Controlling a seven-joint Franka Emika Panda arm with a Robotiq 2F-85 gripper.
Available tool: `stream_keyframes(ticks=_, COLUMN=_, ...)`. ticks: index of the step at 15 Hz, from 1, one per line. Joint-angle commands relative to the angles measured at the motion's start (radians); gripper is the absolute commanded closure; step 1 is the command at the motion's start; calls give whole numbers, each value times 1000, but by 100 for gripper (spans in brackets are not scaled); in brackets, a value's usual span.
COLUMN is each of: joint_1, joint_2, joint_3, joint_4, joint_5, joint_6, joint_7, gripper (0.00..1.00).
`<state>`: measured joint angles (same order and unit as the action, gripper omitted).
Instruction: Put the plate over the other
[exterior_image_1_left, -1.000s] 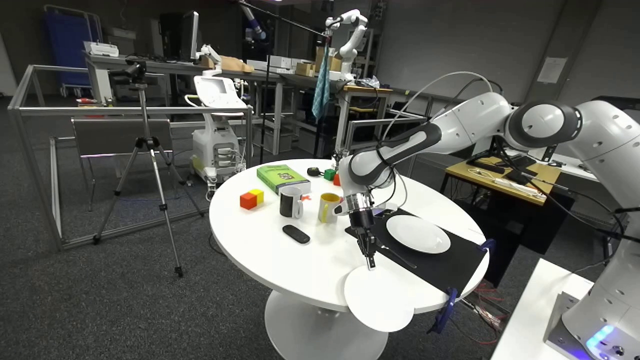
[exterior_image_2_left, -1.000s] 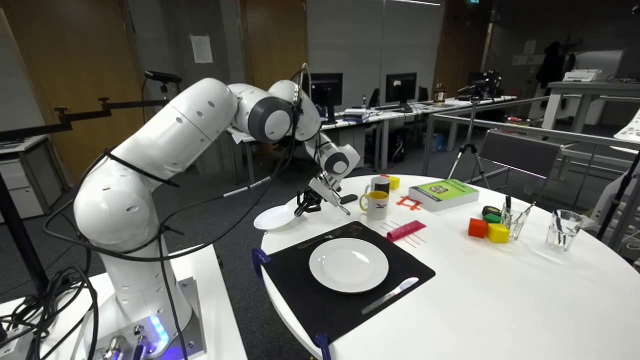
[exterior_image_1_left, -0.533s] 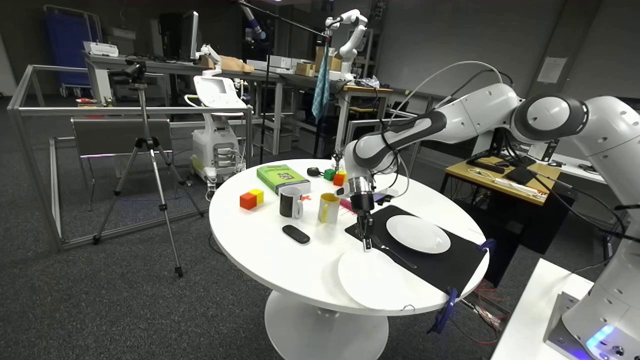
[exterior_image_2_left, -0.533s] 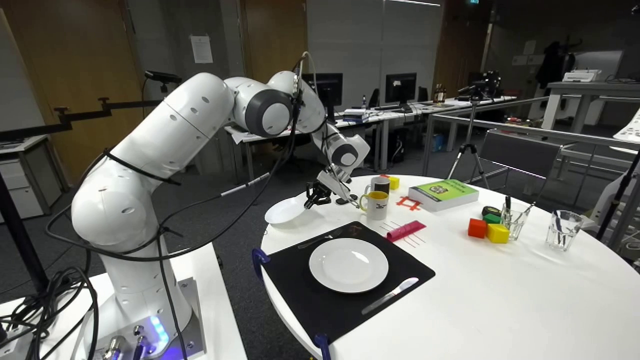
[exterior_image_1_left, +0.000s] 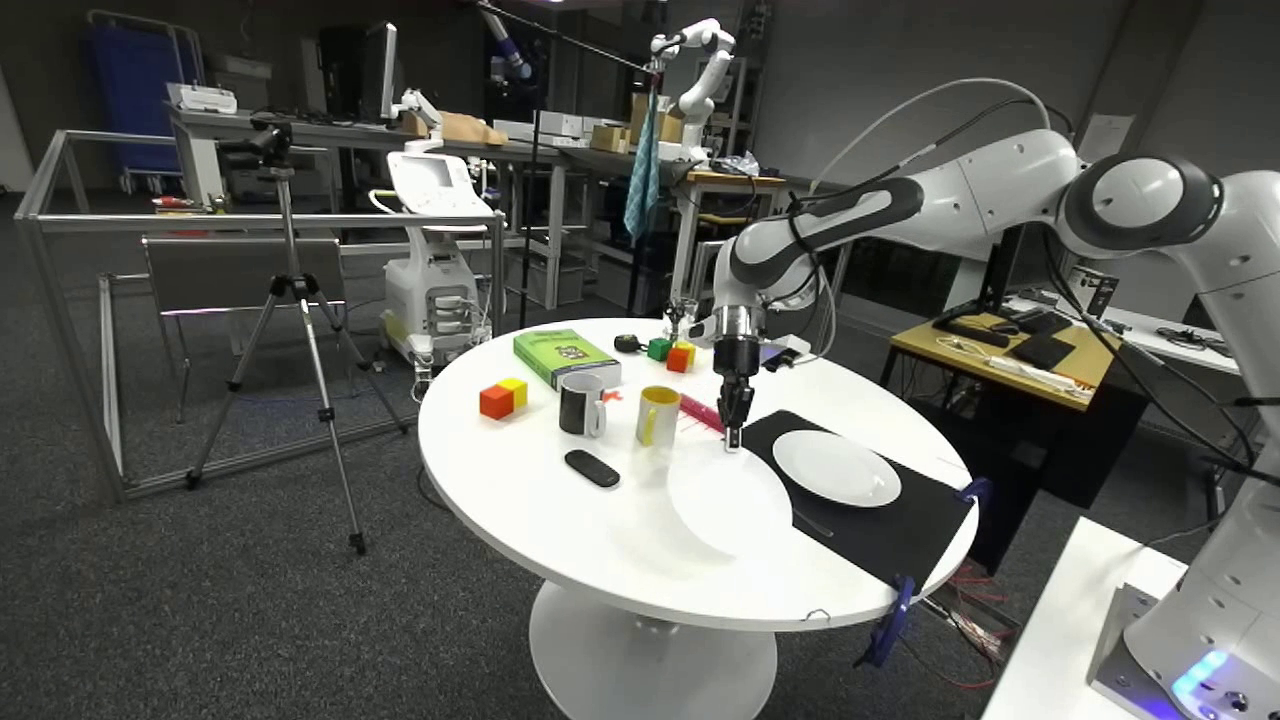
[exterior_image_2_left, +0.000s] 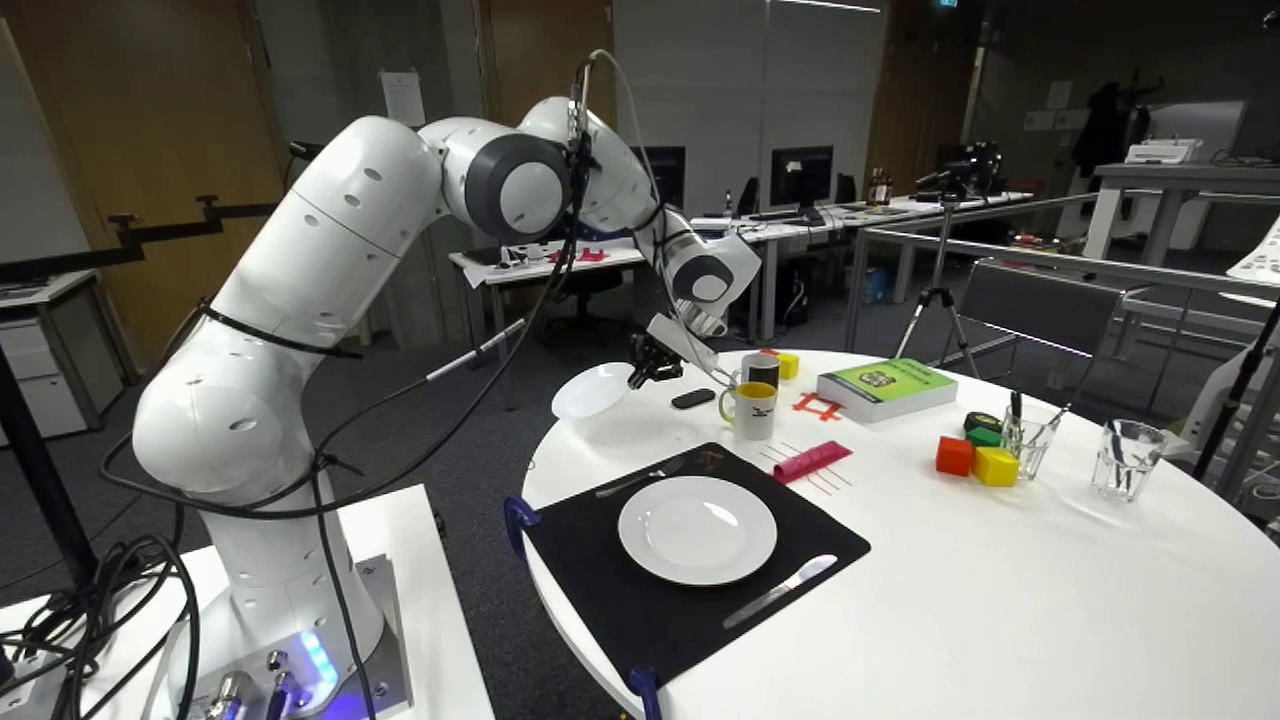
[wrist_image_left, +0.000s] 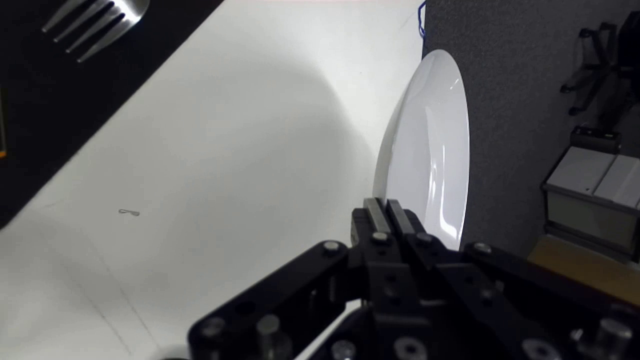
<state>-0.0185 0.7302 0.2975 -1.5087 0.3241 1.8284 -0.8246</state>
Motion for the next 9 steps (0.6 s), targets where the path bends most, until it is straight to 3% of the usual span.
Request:
stream_keyframes(ticks=1, joint_1=-53, joint_2=-154, joint_3=-12, joint_4=-182, joint_5=70, joint_6=62, joint_7=-33, gripper=99)
stream_keyframes(ticks=9, joint_1=-123, joint_2=-396, joint_3=-107, joint_4=-508, joint_5=181, joint_6=198, joint_7=-30, gripper=99)
